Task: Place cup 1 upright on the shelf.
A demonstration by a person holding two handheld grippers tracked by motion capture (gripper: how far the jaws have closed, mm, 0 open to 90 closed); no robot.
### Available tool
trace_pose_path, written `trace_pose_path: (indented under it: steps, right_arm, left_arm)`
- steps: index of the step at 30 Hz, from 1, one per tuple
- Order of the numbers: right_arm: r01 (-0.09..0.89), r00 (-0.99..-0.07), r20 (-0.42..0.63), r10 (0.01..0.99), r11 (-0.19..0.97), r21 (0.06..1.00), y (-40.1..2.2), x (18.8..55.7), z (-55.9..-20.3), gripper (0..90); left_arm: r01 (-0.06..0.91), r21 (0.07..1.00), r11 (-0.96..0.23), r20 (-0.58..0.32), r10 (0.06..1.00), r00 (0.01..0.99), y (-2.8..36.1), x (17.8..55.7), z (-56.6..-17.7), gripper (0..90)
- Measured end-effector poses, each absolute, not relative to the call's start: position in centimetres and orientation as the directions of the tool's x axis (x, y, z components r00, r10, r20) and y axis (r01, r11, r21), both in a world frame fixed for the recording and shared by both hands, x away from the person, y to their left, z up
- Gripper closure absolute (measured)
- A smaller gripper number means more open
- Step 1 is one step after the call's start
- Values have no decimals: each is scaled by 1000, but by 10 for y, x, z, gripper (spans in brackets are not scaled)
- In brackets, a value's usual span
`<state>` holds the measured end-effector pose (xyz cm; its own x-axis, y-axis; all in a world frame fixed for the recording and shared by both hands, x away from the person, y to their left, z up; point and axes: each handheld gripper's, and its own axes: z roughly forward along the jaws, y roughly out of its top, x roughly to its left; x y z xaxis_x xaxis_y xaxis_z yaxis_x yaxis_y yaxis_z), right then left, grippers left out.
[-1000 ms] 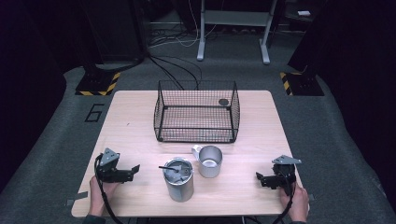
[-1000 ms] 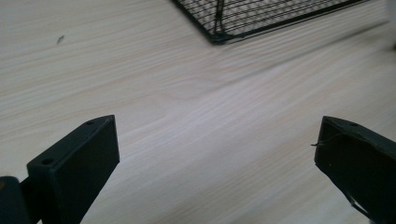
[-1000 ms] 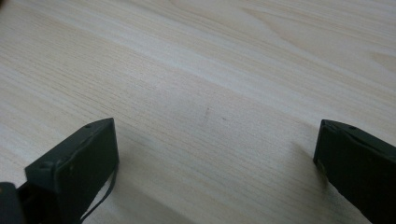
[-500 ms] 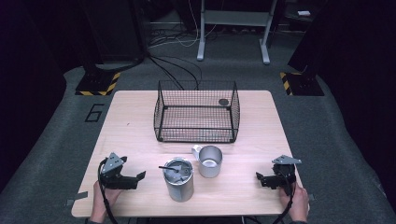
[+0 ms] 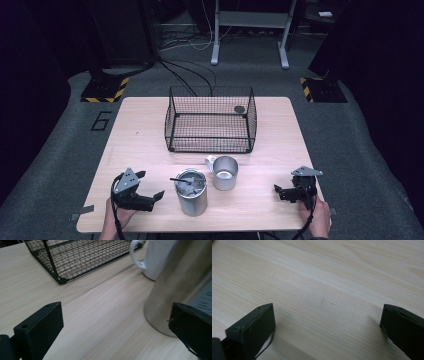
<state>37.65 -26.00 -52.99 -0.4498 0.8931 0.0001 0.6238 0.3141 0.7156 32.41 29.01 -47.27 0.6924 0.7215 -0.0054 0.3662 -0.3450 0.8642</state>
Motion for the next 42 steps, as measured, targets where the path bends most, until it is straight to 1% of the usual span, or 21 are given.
trace_pose_path:
  steps: [2, 5, 9, 11, 16, 17, 24, 29, 35, 42]
  right_arm:
    - [624, -450, 0, 893, 314, 716, -260, 376, -530, 0]
    - [624, -450, 0, 893, 314, 716, -260, 376, -530, 0]
    - [624, -450, -1, 893, 314, 716, -260, 376, -530, 0]
    - [624, -449, -1, 893, 314, 716, -260, 376, -530, 0]
    - [624, -450, 0, 893, 314, 716, -260, 376, -530, 0]
    - [624, -450, 0, 893, 314, 716, -260, 376, -530, 0]
    - [624, -450, 0, 893, 314, 716, -260, 376, -530, 0]
    - [623, -449, -1, 893, 314, 716, -260, 376, -530, 0]
    - [624, -450, 0, 893, 314, 716, -260, 376, -530, 0]
    - [624, -450, 0, 893, 314, 716, -260, 376, -530, 0]
  left_arm:
    - [355, 866, -352, -6, 702, 712, 286, 321, -470, 0]
    - [339, 879, -335, -33, 666, 745, 277, 317, -467, 0]
    - [338, 874, -350, -38, 644, 764, 271, 316, -464, 0]
    - [338, 879, -337, -54, 633, 772, 268, 315, -461, 0]
    - [313, 886, -343, -59, 584, 809, 263, 311, -453, 0]
    - [317, 890, -327, -80, 574, 815, 260, 309, -452, 0]
    - [293, 900, -324, -77, 542, 837, 250, 308, -449, 0]
    - [273, 914, -302, -87, 511, 855, 240, 310, -443, 0]
    - [275, 918, -287, -102, 497, 862, 232, 312, -442, 0]
    - [253, 926, -279, -95, 476, 874, 223, 316, -441, 0]
